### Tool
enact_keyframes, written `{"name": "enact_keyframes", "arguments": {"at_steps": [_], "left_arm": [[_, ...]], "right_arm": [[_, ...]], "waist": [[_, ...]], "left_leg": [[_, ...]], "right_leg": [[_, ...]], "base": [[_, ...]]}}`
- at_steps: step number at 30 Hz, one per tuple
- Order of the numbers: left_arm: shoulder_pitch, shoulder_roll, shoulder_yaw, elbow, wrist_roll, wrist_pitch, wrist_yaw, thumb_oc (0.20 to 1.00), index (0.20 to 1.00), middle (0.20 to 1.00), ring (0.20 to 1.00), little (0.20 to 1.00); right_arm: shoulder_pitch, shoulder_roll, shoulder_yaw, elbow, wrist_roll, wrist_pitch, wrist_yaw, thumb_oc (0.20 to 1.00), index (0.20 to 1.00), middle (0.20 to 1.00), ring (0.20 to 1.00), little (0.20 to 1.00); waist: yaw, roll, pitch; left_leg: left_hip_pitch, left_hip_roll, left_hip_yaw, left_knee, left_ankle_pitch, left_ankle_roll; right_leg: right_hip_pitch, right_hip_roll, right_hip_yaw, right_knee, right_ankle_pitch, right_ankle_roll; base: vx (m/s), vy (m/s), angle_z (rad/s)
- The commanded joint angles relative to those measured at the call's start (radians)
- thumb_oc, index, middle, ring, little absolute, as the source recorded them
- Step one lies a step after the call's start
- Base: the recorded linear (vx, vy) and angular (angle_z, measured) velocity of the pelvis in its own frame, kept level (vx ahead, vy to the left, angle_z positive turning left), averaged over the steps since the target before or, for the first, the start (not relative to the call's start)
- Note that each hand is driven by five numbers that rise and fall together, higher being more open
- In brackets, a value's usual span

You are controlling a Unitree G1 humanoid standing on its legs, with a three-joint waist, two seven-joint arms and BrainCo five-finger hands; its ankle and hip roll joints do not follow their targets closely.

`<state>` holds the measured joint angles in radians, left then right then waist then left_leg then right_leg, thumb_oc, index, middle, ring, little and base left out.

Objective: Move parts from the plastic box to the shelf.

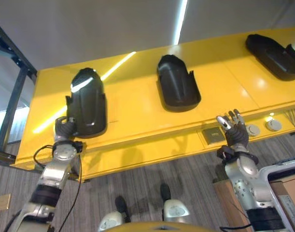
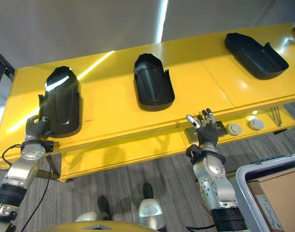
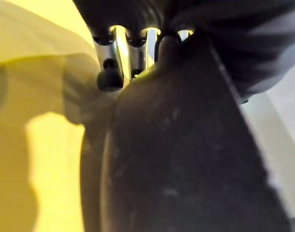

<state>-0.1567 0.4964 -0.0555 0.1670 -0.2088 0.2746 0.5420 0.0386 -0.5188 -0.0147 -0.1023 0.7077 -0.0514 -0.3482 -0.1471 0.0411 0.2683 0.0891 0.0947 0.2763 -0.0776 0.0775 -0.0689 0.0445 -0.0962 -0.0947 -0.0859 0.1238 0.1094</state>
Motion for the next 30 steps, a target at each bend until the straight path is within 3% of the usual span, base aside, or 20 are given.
{"name": "enact_keyframes", "arguments": {"at_steps": [1,8,17,29,30], "left_arm": [[-0.025,0.053,0.038,0.042,0.049,-0.031,0.017,0.200,0.200,0.200,0.200,0.200],[-0.047,0.070,0.048,0.113,0.051,-0.015,0.028,0.200,0.200,0.200,0.200,0.200],[-0.158,0.109,0.002,0.277,0.069,-0.028,-0.009,0.200,0.200,0.200,0.200,0.200],[-0.174,0.072,-0.032,0.305,0.036,-0.031,-0.041,0.200,0.200,0.200,0.200,0.200],[-0.170,0.067,-0.032,0.301,0.030,-0.033,-0.043,0.536,0.536,0.536,0.536,0.536]], "right_arm": [[-0.020,0.005,-0.039,-0.082,-0.020,-0.027,0.022,1.000,1.000,1.000,1.000,1.000],[-0.038,-0.012,-0.018,-0.064,-0.014,-0.009,0.010,1.000,1.000,1.000,1.000,1.000],[-0.068,-0.048,0.008,-0.045,0.003,0.010,0.006,1.000,1.000,1.000,1.000,1.000],[-0.070,-0.048,-0.003,-0.053,-0.001,0.028,0.024,1.000,1.000,1.000,1.000,1.000],[-0.069,-0.046,0.000,-0.053,-0.005,0.029,0.026,1.000,1.000,1.000,1.000,1.000]], "waist": [[0.025,-0.034,-0.039],[0.030,-0.032,-0.052],[0.006,-0.018,-0.056],[-0.014,-0.014,-0.050],[-0.014,-0.013,-0.049]], "left_leg": [[-0.053,0.050,-0.049,0.104,-0.039,-0.010],[-0.037,0.050,-0.043,0.086,-0.031,-0.016],[-0.023,0.051,-0.021,0.077,-0.029,-0.019],[-0.016,0.047,-0.006,0.085,-0.037,-0.015],[-0.015,0.047,-0.005,0.084,-0.037,-0.015]], "right_leg": [[-0.027,-0.051,-0.026,0.081,-0.068,0.054],[-0.013,-0.051,-0.033,0.069,-0.065,0.058],[-0.012,-0.053,-0.021,0.068,-0.065,0.061],[-0.015,-0.053,-0.006,0.075,-0.069,0.060],[-0.014,-0.052,-0.005,0.076,-0.069,0.060]], "base": [[0.01,0.006,0.03],[0.01,0.008,0.02],[0.00,0.008,0.00],[0.00,0.006,-0.02],[0.00,0.000,0.00]]}}
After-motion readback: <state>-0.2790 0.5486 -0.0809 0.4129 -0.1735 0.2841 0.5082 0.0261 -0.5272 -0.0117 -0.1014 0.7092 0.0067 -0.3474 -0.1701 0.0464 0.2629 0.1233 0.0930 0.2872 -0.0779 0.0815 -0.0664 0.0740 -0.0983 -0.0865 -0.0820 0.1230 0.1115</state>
